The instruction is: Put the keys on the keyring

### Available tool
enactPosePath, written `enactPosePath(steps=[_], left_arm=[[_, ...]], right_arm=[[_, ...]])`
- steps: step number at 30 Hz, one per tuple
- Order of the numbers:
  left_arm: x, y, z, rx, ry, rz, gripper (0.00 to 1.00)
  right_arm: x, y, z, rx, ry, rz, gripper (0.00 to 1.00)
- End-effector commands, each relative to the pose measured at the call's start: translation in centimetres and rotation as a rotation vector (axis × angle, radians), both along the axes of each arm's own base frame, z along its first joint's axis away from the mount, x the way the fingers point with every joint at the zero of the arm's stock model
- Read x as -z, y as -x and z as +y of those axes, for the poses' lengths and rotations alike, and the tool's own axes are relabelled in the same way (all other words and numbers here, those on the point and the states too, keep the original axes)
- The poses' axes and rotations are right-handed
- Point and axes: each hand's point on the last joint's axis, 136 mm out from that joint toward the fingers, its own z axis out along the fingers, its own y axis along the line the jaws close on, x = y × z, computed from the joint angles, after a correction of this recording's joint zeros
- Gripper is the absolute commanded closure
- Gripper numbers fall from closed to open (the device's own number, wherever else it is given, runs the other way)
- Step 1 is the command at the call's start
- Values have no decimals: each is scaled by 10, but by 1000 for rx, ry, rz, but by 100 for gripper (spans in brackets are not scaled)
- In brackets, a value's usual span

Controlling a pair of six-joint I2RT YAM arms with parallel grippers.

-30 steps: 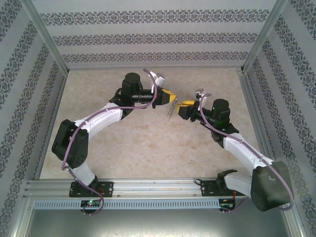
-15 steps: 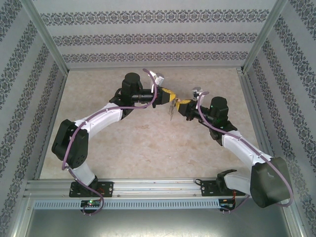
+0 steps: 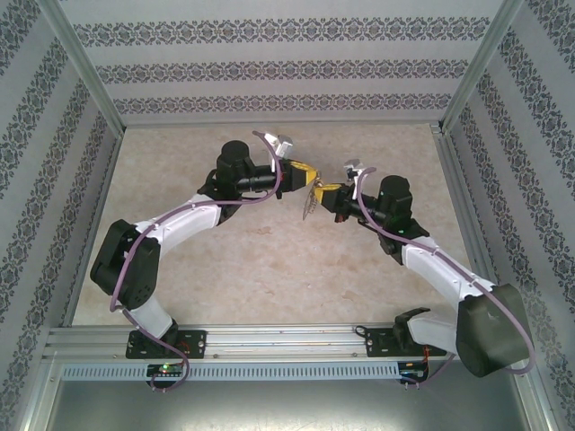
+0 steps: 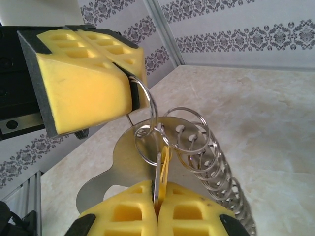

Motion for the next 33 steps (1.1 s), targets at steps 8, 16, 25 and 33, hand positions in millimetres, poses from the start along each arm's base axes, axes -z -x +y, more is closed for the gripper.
enactPosePath(steps=[8, 16, 25, 33], left_arm=[[-41, 13, 4, -15, 123, -133, 100], [-40, 13, 7, -37, 144, -144, 100], [-39, 14, 6, -53, 190, -147, 100], [-37, 16, 3, -61, 197, -147, 100]], right_arm=[[-7, 5, 22, -94, 14, -10, 100], [-12, -3, 9, -34, 0, -17, 100], [-19, -5, 20, -67, -25, -13, 100], [-16, 1, 36, -141, -11, 3, 100]])
